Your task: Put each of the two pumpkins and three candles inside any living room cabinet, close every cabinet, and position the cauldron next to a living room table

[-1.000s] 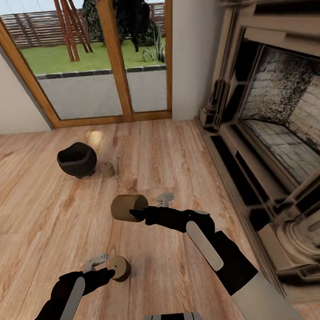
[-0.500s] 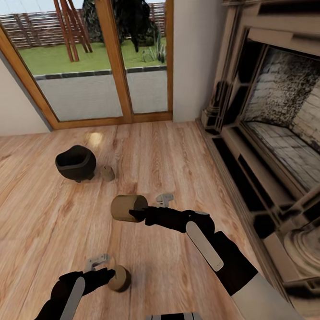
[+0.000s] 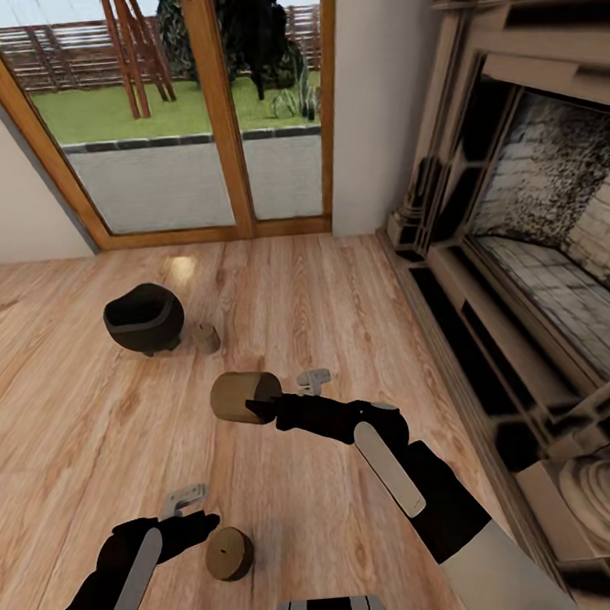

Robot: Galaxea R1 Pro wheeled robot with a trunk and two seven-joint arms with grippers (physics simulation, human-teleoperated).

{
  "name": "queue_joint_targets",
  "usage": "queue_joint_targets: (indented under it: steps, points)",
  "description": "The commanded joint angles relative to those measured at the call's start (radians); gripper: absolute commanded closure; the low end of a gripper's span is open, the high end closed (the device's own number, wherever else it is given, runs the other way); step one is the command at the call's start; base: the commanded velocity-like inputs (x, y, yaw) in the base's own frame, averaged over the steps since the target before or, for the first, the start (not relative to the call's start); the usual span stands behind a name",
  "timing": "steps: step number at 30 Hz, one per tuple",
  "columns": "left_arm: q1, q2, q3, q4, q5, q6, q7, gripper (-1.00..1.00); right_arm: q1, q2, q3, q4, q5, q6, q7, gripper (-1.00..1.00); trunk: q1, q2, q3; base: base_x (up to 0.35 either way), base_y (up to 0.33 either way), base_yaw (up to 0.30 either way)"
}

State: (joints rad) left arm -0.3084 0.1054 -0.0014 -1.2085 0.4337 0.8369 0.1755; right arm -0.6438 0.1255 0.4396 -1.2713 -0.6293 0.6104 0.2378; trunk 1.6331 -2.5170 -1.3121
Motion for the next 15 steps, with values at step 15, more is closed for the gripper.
queue_joint_targets:
  steps: [15]
  points:
    - [0.0, -0.001, -0.008, -0.002, 0.009, 0.004, 0.009, -1.0, 0.0, 0.001, 0.0, -0.001, -0.001, 0.005, 0.001, 1.0, 0.002, -0.001, -0.016, 0.03, 0.0, 0.0]
